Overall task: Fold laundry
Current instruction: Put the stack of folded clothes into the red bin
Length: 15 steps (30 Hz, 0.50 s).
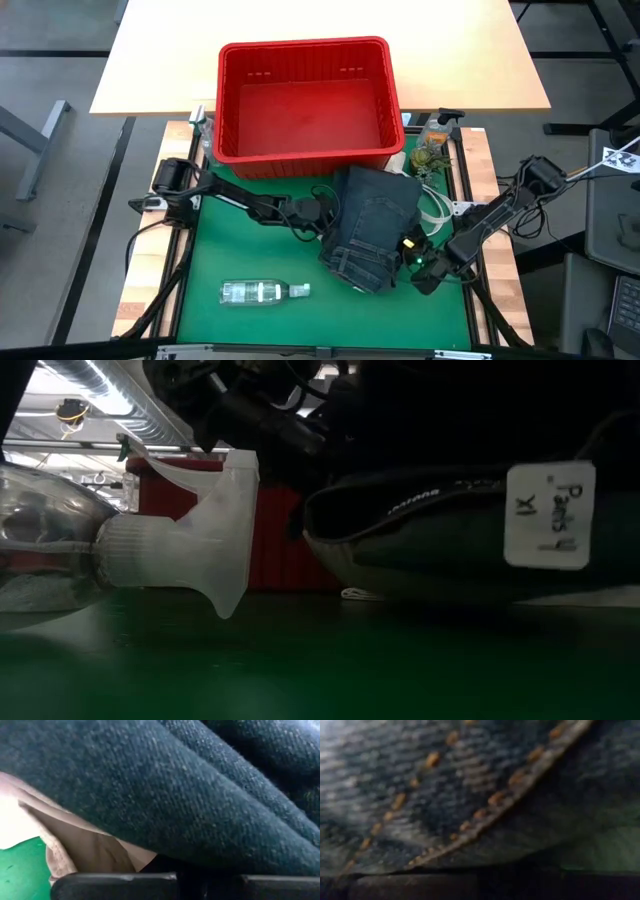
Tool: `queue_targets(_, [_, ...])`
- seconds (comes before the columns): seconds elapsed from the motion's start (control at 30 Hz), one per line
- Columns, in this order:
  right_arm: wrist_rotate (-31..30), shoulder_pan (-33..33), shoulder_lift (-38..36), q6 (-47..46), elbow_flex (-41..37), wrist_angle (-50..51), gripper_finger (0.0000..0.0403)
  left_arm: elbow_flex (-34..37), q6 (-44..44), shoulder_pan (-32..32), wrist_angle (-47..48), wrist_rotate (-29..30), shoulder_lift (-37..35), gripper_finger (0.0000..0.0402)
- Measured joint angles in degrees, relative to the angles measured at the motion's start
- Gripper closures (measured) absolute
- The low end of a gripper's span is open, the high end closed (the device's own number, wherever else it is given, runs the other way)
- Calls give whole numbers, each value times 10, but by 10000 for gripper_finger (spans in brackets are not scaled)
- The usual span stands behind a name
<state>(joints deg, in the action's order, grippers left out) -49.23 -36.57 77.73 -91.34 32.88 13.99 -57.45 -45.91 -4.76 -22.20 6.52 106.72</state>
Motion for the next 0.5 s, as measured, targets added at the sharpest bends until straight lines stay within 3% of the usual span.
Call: queue_targets(0.5, [-21,18,-100,67,14,-7,375,-1,6,-7,2,15,-70,401])
